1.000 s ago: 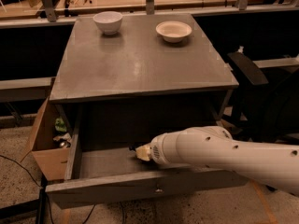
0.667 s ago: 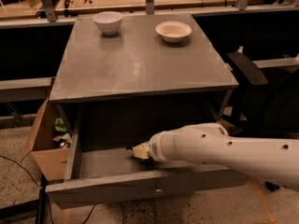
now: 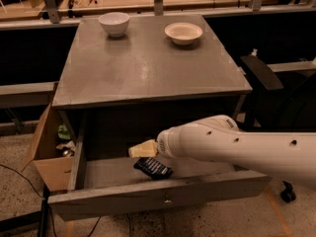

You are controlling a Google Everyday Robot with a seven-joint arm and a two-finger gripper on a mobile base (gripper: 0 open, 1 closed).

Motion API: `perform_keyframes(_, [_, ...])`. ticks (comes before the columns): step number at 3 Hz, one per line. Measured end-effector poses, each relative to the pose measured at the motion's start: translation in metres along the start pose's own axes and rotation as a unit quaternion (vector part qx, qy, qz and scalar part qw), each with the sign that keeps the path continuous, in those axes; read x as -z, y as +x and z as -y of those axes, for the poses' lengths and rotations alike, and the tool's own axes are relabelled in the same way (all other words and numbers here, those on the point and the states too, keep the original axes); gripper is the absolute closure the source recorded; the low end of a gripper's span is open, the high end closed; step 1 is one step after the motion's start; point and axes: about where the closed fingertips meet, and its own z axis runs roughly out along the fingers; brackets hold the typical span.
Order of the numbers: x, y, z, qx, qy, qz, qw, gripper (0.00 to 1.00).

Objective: Place rxbar blueberry into top drawer

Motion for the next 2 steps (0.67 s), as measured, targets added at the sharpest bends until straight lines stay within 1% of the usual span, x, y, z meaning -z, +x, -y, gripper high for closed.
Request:
perform_keyframes(1, [0.027,-0.023,0.01,-0.013,0.026,0.022,0.9993,0.35])
perform_keyframes(2, [0.072,-0.047,0.015,-0.028,0.044,0.06,0.9969,0.59])
